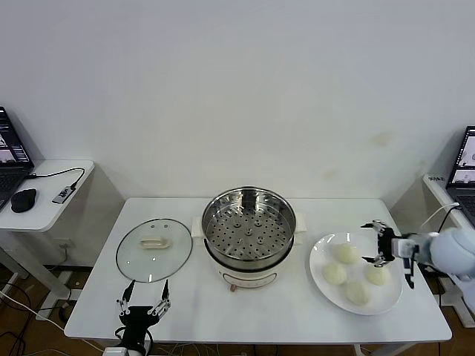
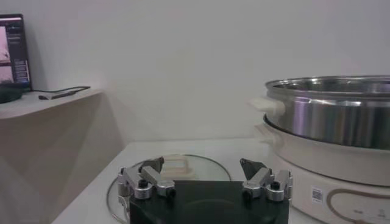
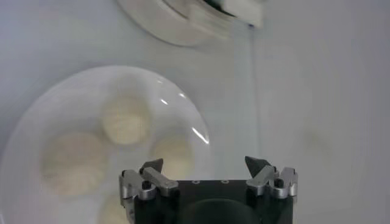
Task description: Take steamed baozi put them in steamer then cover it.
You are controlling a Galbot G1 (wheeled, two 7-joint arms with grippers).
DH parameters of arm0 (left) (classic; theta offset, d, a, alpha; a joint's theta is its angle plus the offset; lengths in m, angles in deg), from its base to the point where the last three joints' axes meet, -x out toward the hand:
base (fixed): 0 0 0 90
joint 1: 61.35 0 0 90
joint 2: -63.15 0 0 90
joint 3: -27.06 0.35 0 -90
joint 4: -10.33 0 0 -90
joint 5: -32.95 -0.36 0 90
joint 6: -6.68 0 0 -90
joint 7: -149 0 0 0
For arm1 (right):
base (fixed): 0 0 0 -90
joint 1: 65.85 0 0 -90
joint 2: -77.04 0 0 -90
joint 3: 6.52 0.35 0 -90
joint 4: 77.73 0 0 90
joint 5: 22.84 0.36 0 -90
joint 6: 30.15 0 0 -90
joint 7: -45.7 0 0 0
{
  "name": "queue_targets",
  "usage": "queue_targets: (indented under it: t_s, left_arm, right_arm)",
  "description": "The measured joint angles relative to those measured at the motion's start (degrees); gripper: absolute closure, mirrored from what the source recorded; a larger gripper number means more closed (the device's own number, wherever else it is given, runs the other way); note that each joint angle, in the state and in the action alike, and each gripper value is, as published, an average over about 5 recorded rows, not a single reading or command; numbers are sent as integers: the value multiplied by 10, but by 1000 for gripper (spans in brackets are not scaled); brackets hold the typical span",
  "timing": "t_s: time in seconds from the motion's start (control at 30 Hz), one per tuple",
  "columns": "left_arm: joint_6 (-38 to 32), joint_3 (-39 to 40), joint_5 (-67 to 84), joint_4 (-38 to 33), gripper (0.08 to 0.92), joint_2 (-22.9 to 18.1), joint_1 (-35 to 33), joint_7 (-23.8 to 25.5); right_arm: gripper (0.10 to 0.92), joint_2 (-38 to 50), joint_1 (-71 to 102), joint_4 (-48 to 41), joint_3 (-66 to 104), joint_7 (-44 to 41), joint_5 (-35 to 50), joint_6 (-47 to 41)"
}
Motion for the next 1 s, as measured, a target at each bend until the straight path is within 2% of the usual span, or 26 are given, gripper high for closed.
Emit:
queue_targets:
  t_s: [0.33, 1.0]
  left_arm:
    - [2, -4, -2, 0, 177, 0, 1, -1]
    - [2, -16, -5, 1, 177, 4, 4, 0]
  right_arm:
    - [203, -10, -138, -72, -185, -22, 9, -15]
    - [204, -95, -216, -185, -278, -19, 6, -32]
